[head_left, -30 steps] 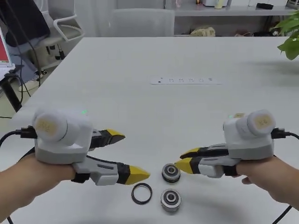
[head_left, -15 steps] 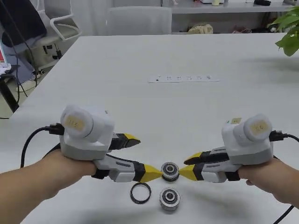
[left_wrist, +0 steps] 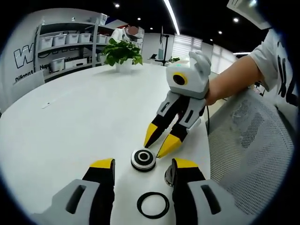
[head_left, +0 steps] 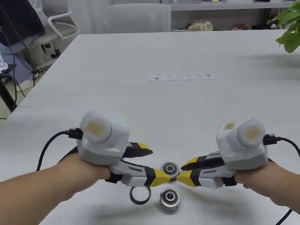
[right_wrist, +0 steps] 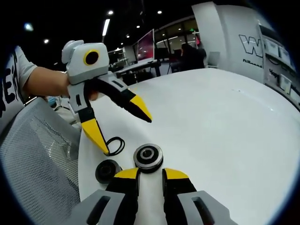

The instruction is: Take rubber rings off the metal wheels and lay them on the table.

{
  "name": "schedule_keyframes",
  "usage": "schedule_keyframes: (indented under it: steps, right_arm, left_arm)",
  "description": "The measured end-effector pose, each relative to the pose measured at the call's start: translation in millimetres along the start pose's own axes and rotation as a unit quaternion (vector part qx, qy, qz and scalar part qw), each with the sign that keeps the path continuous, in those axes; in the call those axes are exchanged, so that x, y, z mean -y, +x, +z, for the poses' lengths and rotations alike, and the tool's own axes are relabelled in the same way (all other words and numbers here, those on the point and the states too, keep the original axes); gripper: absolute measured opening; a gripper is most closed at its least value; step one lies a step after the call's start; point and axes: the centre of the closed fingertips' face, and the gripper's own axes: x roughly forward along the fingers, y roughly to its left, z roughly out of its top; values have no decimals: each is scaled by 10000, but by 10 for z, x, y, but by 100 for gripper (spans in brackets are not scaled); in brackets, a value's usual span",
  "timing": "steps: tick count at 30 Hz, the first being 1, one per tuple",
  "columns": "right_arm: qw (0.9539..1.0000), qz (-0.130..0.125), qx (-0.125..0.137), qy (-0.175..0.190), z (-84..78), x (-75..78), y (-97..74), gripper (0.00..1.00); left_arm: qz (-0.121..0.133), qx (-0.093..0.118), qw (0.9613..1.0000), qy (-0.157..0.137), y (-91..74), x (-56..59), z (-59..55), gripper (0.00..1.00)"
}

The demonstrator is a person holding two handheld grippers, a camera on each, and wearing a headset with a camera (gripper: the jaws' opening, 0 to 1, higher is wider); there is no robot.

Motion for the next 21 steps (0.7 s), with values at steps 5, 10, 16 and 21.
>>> schedule_keyframes:
  steps: [5, 10, 16, 21]
  right_arm:
    - [10000, 15, 20, -27, -15, 2, 20, 15]
    - [9999, 37, 9, -112, -24, -10, 35, 13]
    - [9999, 50, 45, -131, -27, -12, 43, 12]
    - [9999, 49, 71, -127, -29, -9, 43, 11]
  left_arm:
    - [-23, 0, 10000, -23, 79, 5, 1, 41]
    - [-92, -58, 9999, 49, 152, 44, -15, 34]
    - [-154, -134, 9998, 77, 207, 62, -44, 29]
    - [-191, -183, 9996, 106, 227, 73, -61, 23]
